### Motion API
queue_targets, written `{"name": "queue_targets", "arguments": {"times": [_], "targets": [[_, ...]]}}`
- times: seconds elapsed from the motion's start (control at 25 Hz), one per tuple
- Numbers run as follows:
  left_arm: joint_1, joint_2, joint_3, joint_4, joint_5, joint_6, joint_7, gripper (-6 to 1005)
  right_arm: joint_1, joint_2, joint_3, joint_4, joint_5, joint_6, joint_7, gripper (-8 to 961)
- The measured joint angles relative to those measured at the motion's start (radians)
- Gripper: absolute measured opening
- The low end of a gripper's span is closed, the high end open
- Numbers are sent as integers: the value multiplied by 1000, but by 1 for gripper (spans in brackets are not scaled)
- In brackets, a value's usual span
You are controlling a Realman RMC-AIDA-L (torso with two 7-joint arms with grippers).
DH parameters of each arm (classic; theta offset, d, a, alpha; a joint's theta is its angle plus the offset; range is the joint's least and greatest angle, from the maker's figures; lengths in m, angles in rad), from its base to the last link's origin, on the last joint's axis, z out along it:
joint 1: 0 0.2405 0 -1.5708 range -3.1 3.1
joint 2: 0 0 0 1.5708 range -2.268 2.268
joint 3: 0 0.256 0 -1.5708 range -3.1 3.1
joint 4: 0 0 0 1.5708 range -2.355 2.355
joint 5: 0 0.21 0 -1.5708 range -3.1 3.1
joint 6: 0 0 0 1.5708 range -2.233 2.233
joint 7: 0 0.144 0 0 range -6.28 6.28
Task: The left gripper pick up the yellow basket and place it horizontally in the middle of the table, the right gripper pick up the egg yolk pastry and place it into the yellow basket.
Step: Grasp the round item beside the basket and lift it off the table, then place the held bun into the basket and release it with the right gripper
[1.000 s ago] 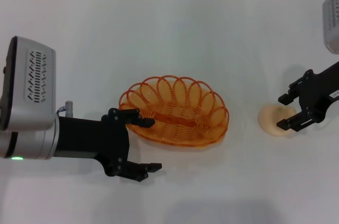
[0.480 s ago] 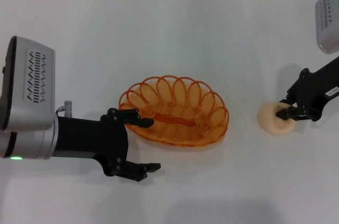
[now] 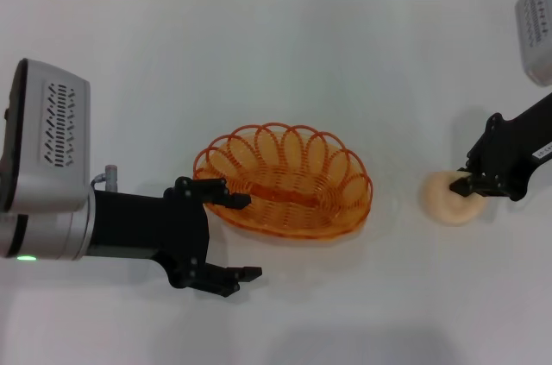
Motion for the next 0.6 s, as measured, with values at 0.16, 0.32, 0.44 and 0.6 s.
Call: {"name": "queue_targets", "arguments": {"times": [0.16, 0.32, 0.44, 0.6], "targets": [[4, 0, 0, 0, 1, 0, -4, 879, -2, -5, 58, -99, 15, -85, 12, 54], [17, 0, -1, 11, 1, 5, -10, 879, 3, 4, 116, -185, 28, -139, 70, 48], [36, 1, -6, 32, 2, 6, -30, 879, 19, 7, 96, -203, 31, -142, 116, 45], [81, 1, -7, 89, 6, 6, -54, 879, 41, 11, 40, -224, 77, -148, 158, 42]]}}
